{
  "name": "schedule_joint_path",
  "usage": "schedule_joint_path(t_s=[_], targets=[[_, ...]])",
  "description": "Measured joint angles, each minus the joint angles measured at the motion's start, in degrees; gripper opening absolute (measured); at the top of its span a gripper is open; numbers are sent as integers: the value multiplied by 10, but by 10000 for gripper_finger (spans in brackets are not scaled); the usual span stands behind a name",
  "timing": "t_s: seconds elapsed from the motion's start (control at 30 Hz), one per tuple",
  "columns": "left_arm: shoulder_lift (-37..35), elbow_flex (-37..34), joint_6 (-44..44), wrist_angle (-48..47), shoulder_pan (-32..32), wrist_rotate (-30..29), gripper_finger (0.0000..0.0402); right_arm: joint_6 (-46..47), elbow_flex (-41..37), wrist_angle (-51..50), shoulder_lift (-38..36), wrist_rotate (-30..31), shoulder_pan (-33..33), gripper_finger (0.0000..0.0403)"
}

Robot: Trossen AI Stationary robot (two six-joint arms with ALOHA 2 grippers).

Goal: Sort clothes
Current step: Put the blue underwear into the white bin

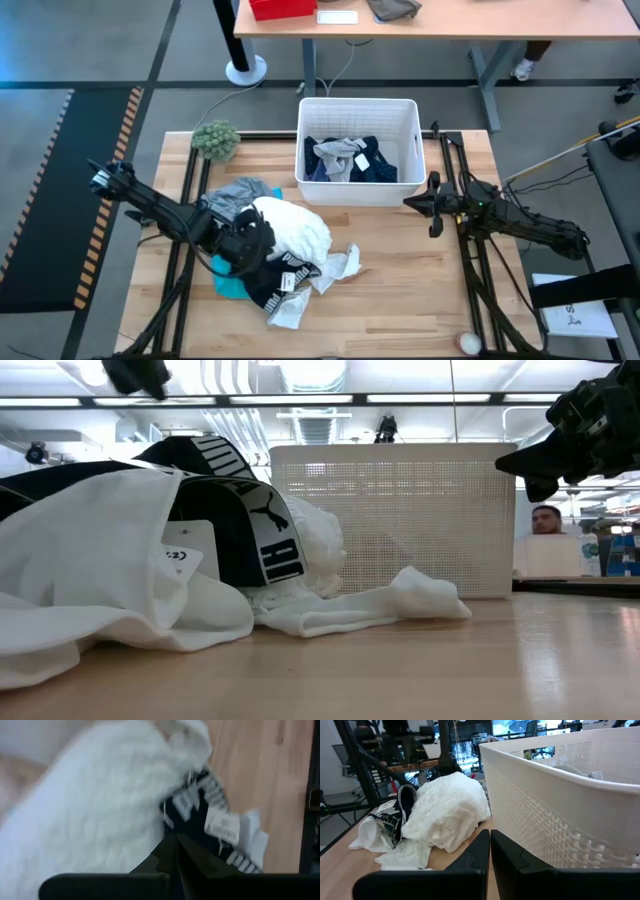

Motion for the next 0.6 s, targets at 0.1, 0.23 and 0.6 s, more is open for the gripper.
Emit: schedule_joint_path(t_s=[0.1, 0.23, 0.6], targets=[[-4, -36, -24, -2, -2, 26, 24, 0, 0, 0, 0, 0, 0, 0], [0, -73, -36, 14, -4, 56, 71, 0, 0, 0, 0, 0, 0, 0], [32, -133, -20, 187, -19, 66, 249, 0, 0, 0, 0, 0, 0, 0]])
